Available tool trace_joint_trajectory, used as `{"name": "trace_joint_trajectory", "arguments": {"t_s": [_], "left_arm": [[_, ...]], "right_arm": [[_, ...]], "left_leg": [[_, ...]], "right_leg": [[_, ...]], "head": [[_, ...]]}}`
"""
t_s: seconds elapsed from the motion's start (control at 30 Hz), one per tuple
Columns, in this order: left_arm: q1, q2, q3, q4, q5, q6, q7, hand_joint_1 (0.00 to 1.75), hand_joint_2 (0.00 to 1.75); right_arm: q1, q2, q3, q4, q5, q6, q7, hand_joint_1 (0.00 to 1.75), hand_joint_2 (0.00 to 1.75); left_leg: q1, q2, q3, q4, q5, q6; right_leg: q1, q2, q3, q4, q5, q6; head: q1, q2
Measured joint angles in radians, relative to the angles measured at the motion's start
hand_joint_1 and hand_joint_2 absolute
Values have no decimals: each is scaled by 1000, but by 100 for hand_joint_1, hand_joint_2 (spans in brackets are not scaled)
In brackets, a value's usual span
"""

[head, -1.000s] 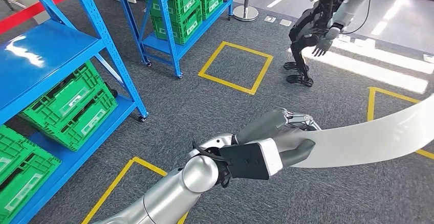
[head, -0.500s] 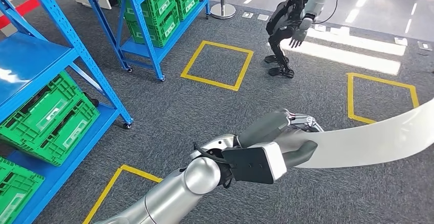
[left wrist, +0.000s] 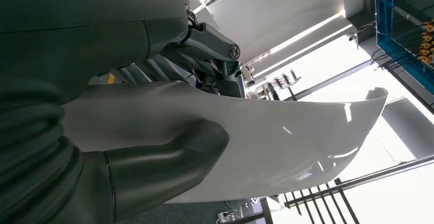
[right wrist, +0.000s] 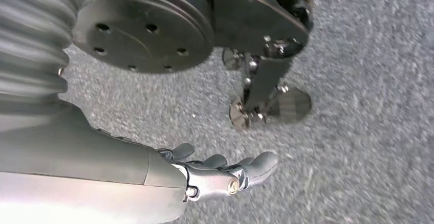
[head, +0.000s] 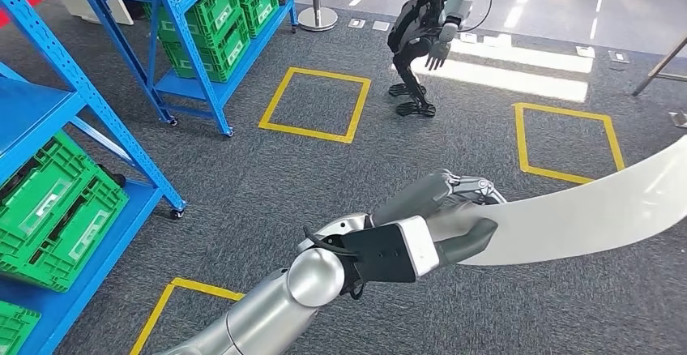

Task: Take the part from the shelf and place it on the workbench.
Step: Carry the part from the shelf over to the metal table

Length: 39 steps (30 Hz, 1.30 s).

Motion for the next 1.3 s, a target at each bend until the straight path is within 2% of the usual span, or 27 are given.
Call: {"name": "trace_joint_trajectory", "arguments": {"t_s": [0.07, 0.1, 0.17, 0.2, 0.23, 0.3, 0.37, 0.4, 0.47, 0.5, 0.57, 0.63, 0.67, 0.7, 0.73, 0.8, 0.83, 0.9, 0.93, 1.0, 1.03, 1.07, 1.13, 1.2, 1.23, 1.27, 1.3], "left_arm": [[-1, -1, 0, 0, 12, -2, -8, 175, 175], [-2, -1, 0, 1, 18, -2, -11, 175, 175], [-1, 0, 0, 6, 25, -2, -15, 175, 175], [-1, 0, -1, 9, 27, -2, -16, 175, 175], [-1, 0, -1, 12, 28, -2, -17, 175, 175], [-3, 0, -1, 16, 29, -1, -18, 175, 175], [-6, 0, -1, 19, 28, 3, -20, 175, 175], [-8, 0, -2, 21, 27, 6, -22, 175, 175], [-11, 0, -2, 27, 25, 10, -24, 175, 175], [-12, 0, -3, 29, 25, 12, -25, 175, 175], [-15, 0, -3, 31, 25, 14, -27, 175, 175], [-15, 1, -4, 35, 25, 16, -28, 175, 175], [-14, 2, -4, 39, 25, 17, -28, 175, 175], [-13, 2, -4, 42, 25, 17, -28, 175, 175], [-13, 2, -4, 44, 24, 17, -29, 175, 175], [-14, 1, -5, 46, 23, 16, -32, 175, 175], [-15, 1, -5, 46, 21, 14, -34, 175, 175], [-17, 1, -6, 44, 17, 10, -38, 175, 175], [-18, 1, -7, 44, 15, 9, -39, 175, 175], [-19, 0, -9, 40, 14, 8, -40, 175, 175], [-21, -1, -10, 38, 14, 7, -41, 175, 175], [-24, -1, -10, 35, 14, 6, -42, 175, 175], [-27, -1, -11, 31, 13, 4, -41, 175, 175], [-27, -1, -11, 31, 13, 1, -39, 175, 175], [-26, -1, -11, 31, 14, 0, -39, 175, 175], [-27, -1, -11, 31, 14, 0, -38, 175, 175], [-27, -1, -11, 30, 14, 0, -38, 175, 175]], "right_arm": [[-1, 0, 0, 0, -1, 1, 2, 0, 175], [-1, 0, 0, 0, -1, 1, 3, 0, 175], [-2, 0, 0, 0, -1, 1, 3, 0, 175], [-1, 0, 0, 0, -2, 1, 3, 0, 175], [0, 0, 0, 0, -2, 1, 2, 0, 175], [0, 0, 0, 0, -2, 1, 2, 0, 175], [-3, 1, 0, 0, 0, 1, 0, 0, 175], [-5, 2, 0, 0, 2, 1, -2, 0, 175], [-6, 4, 0, 0, 4, 1, -4, 0, 175], [-5, 5, 0, 0, 5, 1, -4, 0, 175], [-5, 7, 0, 0, 5, -1, -4, 0, 175], [-6, 8, 0, 0, 4, -2, -4, 0, 175], [-7, 8, 0, 0, 2, -2, -4, 0, 175], [-7, 8, 0, 0, 0, -2, -4, 0, 175], [-6, 9, 0, 0, -2, -2, -5, 0, 175], [-6, 9, 0, 0, -4, -2, -7, 0, 175], [-7, 9, 0, 0, -6, -2, -11, 0, 175], [-9, 10, 0, 0, -12, -2, -18, 0, 175], [-10, 10, -1, 0, -15, -2, -21, 0, 175], [-9, 10, -3, 0, -20, -2, -23, 0, 175], [-8, 11, -5, 0, -22, -2, -25, 0, 175], [-8, 12, -7, 0, -23, -1, -27, 0, 175], [-12, 14, -10, 0, -25, -1, -34, 0, 175], [-14, 14, -12, 0, -26, 1, -39, 0, 175], [-13, 15, -12, 0, -27, 1, -40, 0, 175], [-13, 15, -13, 0, -28, 2, -40, 0, 175], [-12, 15, -14, 0, -28, 2, -40, 0, 175]], "left_leg": [[3, 20, 3, -8, 7, 12], [2, 31, 3, -9, 7, 15], [-1, 54, 1, -8, 6, 18], [-2, 66, 1, -7, 5, 19], [-3, 77, 1, -6, 3, 19], [-4, 97, 2, -2, -1, 16], [-10, 113, 3, 2, -7, 8], [-13, 120, 5, 1, -9, 3], [-15, 136, 10, -2, -12, -7], [-14, 132, 11, 0, -16, -12], [-10, 92, -8, 49, -51, -24], [-6, 47, -65, 176, -118, -32], [-6, 40, -97, 244, -146, -33], [-5, 38, -119, 289, -157, -34], [-4, 37, -124, 295, -146, -34], [-1, 24, -83, 199, -76, -31], [3, -3, -53, 127, -41, -29], [8, -50, -13, 31, -7, -24], [7, -62, -9, 16, -7, -20], [5, -42, -8, 10, -3, -7], [6, -29, -6, 6, 0, 0], [8, -14, -4, 2, 3, 6], [6, 17, -2, -2, 4, 15], [1, 49, -3, -2, 1, 18], [-1, 64, -2, -2, 0, 19], [-1, 77, -2, -1, -1, 20], [-2, 89, -1, 0, -2, 19]], "right_leg": [[3, -32, -28, 57, -35, 7], [5, -50, -55, 115, -66, 9], [5, -60, -112, 237, -116, 12], [5, -62, -124, 264, -119, 12], [5, -65, -116, 253, -104, 11], [7, -91, -49, 132, -47, 7], [13, -124, 7, 24, -14, -4], [17, -132, 16, 2, -11, -11], [18, -115, 13, -2, -10, -23], [16, -106, 13, -4, -8, -28], [9, -88, 13, -8, -3, -38], [8, -68, 12, -9, -2, -43], [8, -57, 12, -9, -1, -44], [8, -44, 11, -8, -1, -44], [7, -31, 11, -8, -1, -43], [5, -4, 12, -5, -1, -40], [4, 9, 10, -3, -1, -36], [2, 34, 1, 1, 1, -22], [0, 45, -4, 1, 4, -14], [-6, 62, -10, -4, 11, 1], [-4, 50, -15, 2, 7, 6], [-1, 26, -27, 27, -7, 9], [7, -36, -81, 137, -64, 12], [7, -60, -136, 254, -110, 13], [7, -64, -142, 271, -109, 13], [7, -68, -127, 247, -90, 11], [8, -77, -92, 188, -60, 8]], "head": [[5, 0], [8, 0], [10, 0], [10, 0], [10, 0], [11, 0], [12, 0], [11, 0], [10, 0], [10, 0], [7, 0], [4, 0], [3, 0], [3, 0], [3, 0], [3, 0], [3, 0], [2, 0], [2, 0], [2, 0], [4, 0], [6, 0], [13, 0], [14, 0], [14, 0], [15, 0], [15, 0]]}}
